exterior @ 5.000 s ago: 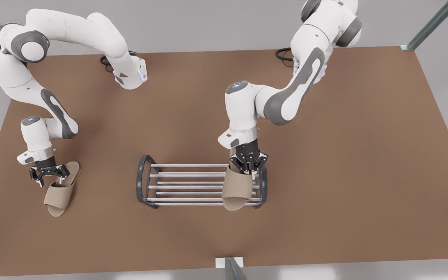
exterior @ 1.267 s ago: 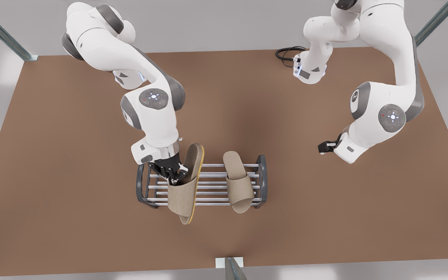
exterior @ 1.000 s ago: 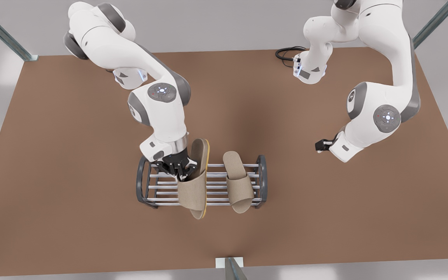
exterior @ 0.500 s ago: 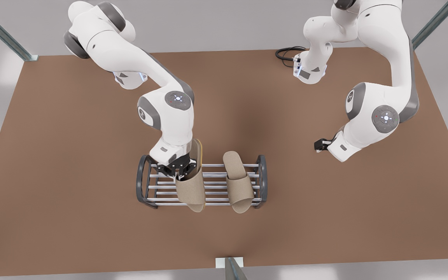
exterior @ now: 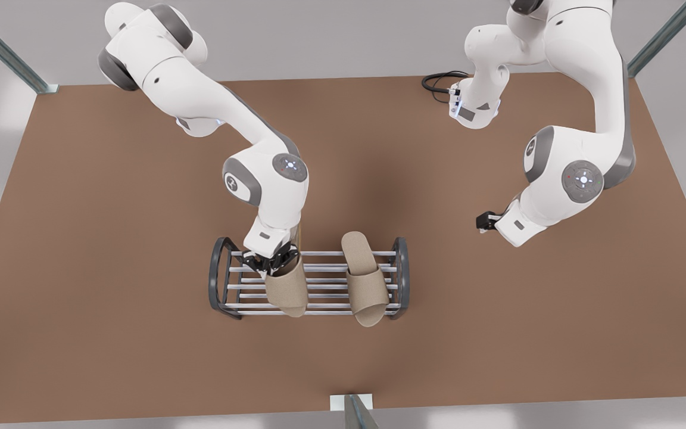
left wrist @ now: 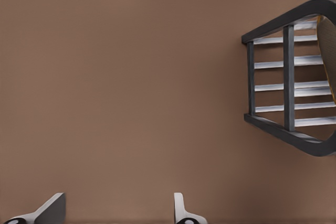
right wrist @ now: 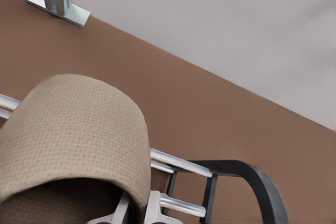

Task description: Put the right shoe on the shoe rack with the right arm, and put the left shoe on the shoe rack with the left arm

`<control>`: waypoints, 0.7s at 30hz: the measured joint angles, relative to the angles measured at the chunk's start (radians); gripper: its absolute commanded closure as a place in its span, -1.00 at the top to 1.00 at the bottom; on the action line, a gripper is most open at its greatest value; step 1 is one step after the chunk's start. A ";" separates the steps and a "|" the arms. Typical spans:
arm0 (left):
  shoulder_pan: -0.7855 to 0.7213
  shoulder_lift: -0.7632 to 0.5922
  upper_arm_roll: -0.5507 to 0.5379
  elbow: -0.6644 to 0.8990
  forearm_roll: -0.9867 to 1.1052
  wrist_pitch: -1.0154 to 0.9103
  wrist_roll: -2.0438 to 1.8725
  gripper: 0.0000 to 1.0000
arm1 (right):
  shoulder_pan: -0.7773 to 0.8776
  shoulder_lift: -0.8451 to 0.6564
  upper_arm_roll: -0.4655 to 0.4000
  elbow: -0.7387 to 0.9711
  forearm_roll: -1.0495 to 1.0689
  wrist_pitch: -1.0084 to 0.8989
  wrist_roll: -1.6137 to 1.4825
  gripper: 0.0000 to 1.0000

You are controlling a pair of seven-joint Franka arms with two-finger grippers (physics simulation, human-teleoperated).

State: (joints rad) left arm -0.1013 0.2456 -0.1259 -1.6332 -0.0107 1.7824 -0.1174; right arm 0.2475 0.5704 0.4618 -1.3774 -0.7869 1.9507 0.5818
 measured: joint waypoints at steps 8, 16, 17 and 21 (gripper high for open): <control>-0.001 0.002 0.000 0.000 0.001 0.002 0.002 1.00 | -0.004 0.003 0.000 -0.023 -0.035 0.001 -0.014 1.00; -0.020 0.000 0.000 0.000 0.002 0.003 -0.002 1.00 | 0.013 -0.002 0.004 -0.058 -0.059 -0.007 -0.002 1.00; -0.020 0.001 0.000 0.000 0.002 0.003 -0.003 1.00 | 0.019 -0.016 0.009 -0.076 -0.054 -0.007 -0.002 1.00; -0.018 -0.003 0.000 0.003 0.003 0.003 -0.007 1.00 | -0.012 -0.187 0.077 -0.221 -0.016 -0.017 -0.003 1.00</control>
State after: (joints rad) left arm -0.1194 0.2428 -0.1255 -1.6299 -0.0078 1.7853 -0.1243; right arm 0.2350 0.3838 0.5392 -1.5980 -0.8026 1.9340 0.5792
